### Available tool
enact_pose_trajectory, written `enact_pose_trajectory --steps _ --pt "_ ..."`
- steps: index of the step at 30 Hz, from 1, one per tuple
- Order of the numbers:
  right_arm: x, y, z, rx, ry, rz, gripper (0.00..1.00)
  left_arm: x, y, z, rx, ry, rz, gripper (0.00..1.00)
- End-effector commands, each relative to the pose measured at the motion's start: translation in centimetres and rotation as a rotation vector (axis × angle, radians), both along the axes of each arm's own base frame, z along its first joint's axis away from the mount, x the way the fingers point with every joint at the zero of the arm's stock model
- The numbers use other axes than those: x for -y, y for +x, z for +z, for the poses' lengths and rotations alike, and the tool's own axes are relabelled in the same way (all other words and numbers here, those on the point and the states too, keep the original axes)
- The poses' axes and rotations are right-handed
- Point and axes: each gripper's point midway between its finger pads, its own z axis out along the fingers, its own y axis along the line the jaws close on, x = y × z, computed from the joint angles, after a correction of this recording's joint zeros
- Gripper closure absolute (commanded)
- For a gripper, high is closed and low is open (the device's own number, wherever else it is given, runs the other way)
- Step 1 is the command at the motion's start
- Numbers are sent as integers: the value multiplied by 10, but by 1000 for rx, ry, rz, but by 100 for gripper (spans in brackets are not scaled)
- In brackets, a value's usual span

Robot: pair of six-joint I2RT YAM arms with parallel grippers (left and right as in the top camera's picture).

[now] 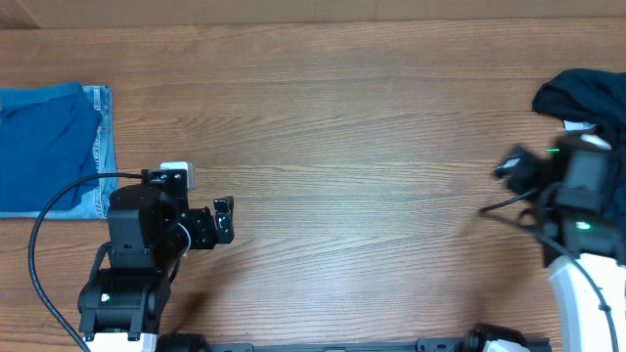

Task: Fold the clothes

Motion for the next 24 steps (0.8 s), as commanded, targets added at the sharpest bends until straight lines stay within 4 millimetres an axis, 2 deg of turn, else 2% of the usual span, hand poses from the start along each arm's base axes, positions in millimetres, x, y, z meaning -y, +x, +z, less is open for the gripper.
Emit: enact_pose_trajectory --steps 1,3,4,6,9,12,14,19,24 --pt "82 -14 13 66 -35 -289 4 3 3 13 35 3 -24 0" --pt "121 -29 -3 36 -18 -408 7 3 2 13 35 3 -24 0" --pt "133 -35 -15 16 12 -439 9 3 3 13 34 3 -24 0" --pt "152 -44 -39 -29 60 -500 15 3 3 12 33 2 -24 0" --pt "173 -57 -75 -92 126 -579 14 3 3 12 30 2 -24 0" --pt "176 -64 -115 -183 199 -595 14 3 2 11 26 2 -24 0" --pt "175 -66 -128 -224 210 -600 16 3 2 11 26 2 -24 0" --pt "176 -66 -144 -255 224 -602 18 3 0 9 15 2 -24 0" --pt "175 -68 -147 -260 227 -602 29 3 -1 8 7 2 -24 0"
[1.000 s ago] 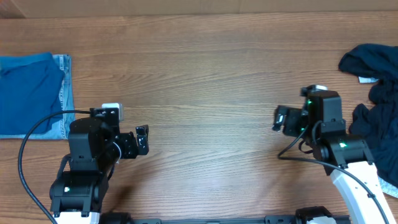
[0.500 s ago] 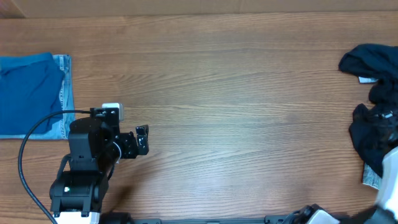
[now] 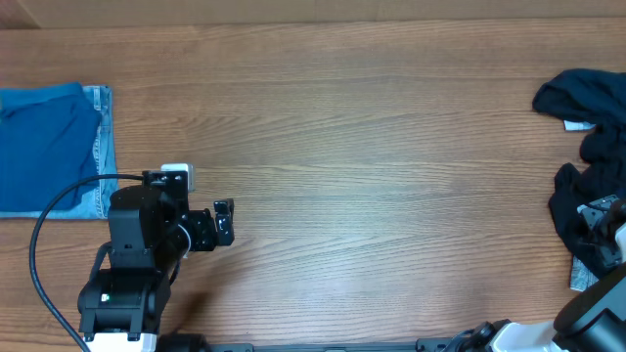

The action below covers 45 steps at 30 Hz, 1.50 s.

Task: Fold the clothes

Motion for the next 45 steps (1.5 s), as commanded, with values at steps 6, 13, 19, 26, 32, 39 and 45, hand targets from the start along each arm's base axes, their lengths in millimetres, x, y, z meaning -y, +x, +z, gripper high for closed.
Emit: enact_pose_trajectory --steps 6,13,19,26,32,39,45 --pt "-3 -6 -7 -18 7 -9 33 3 2 11 27 2 -24 0" --pt "-5 -7 -8 -24 13 -9 40 3 1 10 23 2 -24 0" --pt "-5 -8 -9 -26 15 -9 45 3 1 10 23 2 -24 0" --pt "-10 -12 -15 -37 27 -9 50 3 1 10 22 2 -24 0" --pt "-11 -13 -18 -32 26 -11 96 3 0 9 14 2 -24 0" --pt "-27 57 41 282 161 142 96 3 0 9 15 2 -24 0" --pt "-108 140 192 578 193 590 96 3 0 9 16 2 -24 0"
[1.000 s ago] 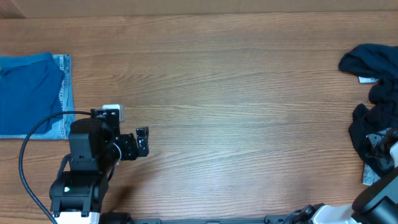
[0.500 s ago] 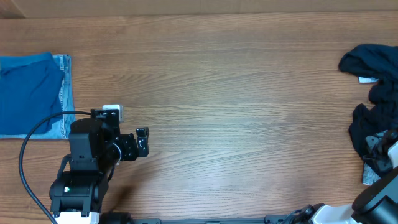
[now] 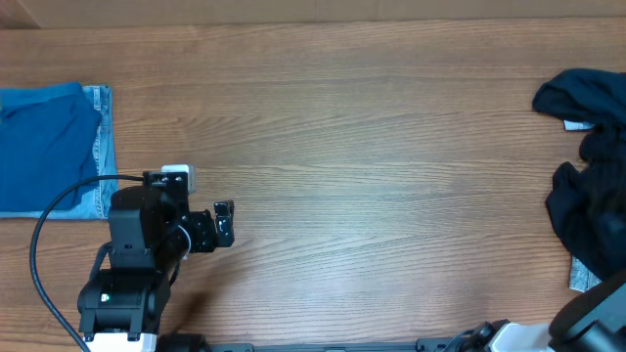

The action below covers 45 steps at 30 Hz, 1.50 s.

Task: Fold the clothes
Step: 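Grasp the dark shirt with the right gripper and drag it leftward, then grasp the shirt's left end with the left gripper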

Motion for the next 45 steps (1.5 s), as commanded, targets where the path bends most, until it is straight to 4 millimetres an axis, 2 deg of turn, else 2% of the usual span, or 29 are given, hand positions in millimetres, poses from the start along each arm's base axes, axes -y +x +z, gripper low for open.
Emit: enact_pose_trajectory --steps 1,2,4,5,7,9,11,12,17,19,21,24,29,35,40,43,44,45 --pt "-82 54 112 265 -71 366 96 3 2 11 29 1 -24 0" --pt "-105 61 124 281 -97 450 96 3 2 11 28 2 -24 0" --pt "-167 71 139 304 -132 643 96 3 3 11 29 1 -24 0" --pt "-207 74 140 304 -139 747 96 3 3 11 29 1 -24 0" --pt "-262 75 135 292 -148 880 96 3 2 11 28 1 -24 0" --pt "-334 75 125 282 -188 1045 96 4 2 11 27 1 -24 0" --pt "-385 74 115 292 -220 1156 96 4 2 10 24 -4 -19 0" --pt "-421 73 107 304 -243 1225 96 3 2 10 23 -4 -19 0" --pt "-509 63 76 343 -252 1396 95 3 0 9 15 -3 -19 0" --pt "-524 64 74 371 -251 1417 95 3 0 9 15 -3 -19 0" --pt "-530 67 78 406 -254 1419 95 3 0 9 15 -3 -19 0" --pt "-537 76 92 485 -264 1404 96 4 0 9 15 -4 -19 0" --pt "-552 76 109 583 -221 1435 96 3 0 9 15 -4 -19 0" --pt "-592 67 124 719 -202 1485 96 4 0 8 12 -4 -20 0" --pt "-636 58 135 867 -188 1520 96 3 0 7 9 -3 -19 0" --pt "-643 64 139 921 -202 1493 96 4 0 7 9 -3 -20 0" --pt "-641 70 141 928 -222 1467 92 4 0 7 9 -4 -19 0" --pt "-636 78 142 927 -253 1427 74 4 0 7 9 -4 -19 0"
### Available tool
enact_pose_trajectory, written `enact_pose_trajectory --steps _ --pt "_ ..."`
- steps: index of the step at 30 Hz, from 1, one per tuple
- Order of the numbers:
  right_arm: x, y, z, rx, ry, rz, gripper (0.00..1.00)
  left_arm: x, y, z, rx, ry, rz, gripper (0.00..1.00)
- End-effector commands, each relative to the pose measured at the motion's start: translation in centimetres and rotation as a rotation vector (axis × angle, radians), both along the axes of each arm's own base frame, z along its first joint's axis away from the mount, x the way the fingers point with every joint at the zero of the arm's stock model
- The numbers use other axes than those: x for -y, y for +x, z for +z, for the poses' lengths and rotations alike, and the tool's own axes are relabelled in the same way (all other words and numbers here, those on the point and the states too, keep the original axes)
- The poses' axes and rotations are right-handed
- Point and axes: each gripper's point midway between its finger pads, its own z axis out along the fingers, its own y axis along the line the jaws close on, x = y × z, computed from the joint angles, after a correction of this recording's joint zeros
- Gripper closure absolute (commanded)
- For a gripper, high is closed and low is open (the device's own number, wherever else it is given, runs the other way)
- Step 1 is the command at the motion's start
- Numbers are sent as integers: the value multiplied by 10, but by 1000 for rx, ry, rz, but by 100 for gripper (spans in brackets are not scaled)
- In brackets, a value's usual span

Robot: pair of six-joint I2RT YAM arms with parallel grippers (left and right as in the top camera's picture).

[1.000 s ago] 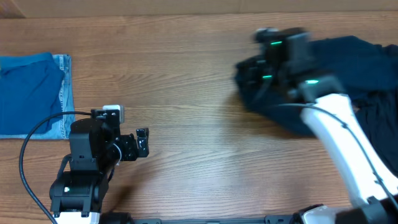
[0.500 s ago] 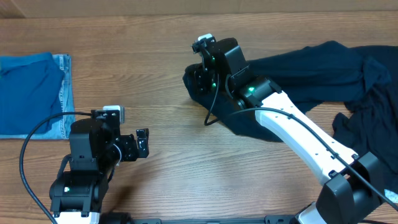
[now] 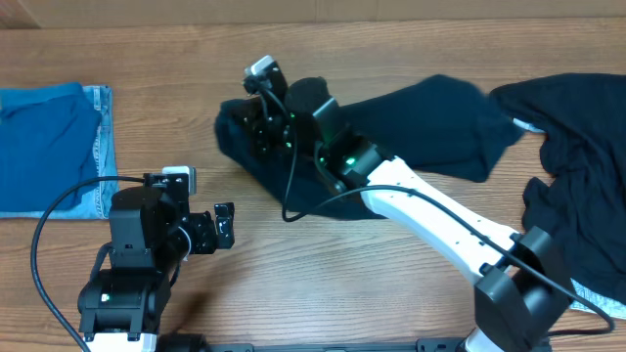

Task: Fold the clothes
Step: 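Grasp the shirt's left end with the left gripper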

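A dark navy garment (image 3: 430,112) lies stretched across the table from the far right to left of centre. My right arm reaches from the bottom right over it. The right gripper (image 3: 256,127) sits at the garment's left end and seems shut on the cloth, though its fingers hardly show against the dark fabric. My left gripper (image 3: 224,223) hovers near the front left, open and empty, just short of the garment's left edge.
A folded blue garment (image 3: 44,142) rests on folded denim (image 3: 104,147) at the left edge. More dark cloth (image 3: 587,186) is heaped at the right edge. Bare wood table (image 3: 323,284) lies in front between the arms.
My right arm was at the bottom right corner with the dark pile bunched at the right edge. Now it reaches left of centre and the dark garment is spread across the table. The left arm is unmoved.
My right gripper first stood over the dark pile at the right edge. Then the arm sat low in the right corner with the cloth drawn down toward it, and stayed so. Now the garment stretches to left of centre. The left arm held still throughout.
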Motion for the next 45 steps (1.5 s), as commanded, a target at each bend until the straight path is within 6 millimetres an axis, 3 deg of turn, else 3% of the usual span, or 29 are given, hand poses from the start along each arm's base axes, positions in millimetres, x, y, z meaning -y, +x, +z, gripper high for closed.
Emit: enact_pose_trajectory --steps 1,2,4,6,9,11,14,15,21,25,32,37,45 --pt "15 27 11 56 7 -129 29 4 3 10 26 -4 -19 0" --pt "28 41 11 68 -6 -203 11 4 3 10 26 -5 -20 0" --pt "57 64 5 62 -38 -307 0 4 2 10 25 -8 -23 0" --pt "97 85 -12 -22 -93 -389 0 5 2 10 24 -10 -25 0" --pt "159 99 -42 -175 -186 -504 0 5 2 10 23 -10 -25 0" --pt "202 97 -59 -274 -258 -571 0 8 1 10 19 -29 -35 0" --pt "246 85 -69 -375 -319 -636 0 24 -1 13 20 -100 -96 0" --pt "276 74 -71 -439 -351 -682 0 33 -1 14 12 -141 -135 0" --pt "340 50 -79 -582 -401 -791 0 51 2 -5 -99 -237 -196 1" --pt "362 42 -87 -642 -418 -830 0 63 10 -32 -226 -296 -205 12" --pt "366 34 -91 -676 -436 -833 0 108 27 -89 -427 -350 -217 9" --pt "367 29 -94 -696 -448 -830 0 135 32 -133 -578 -407 -127 8" --pt "367 25 -96 -712 -457 -828 0 150 50 -156 -574 -429 -65 10"
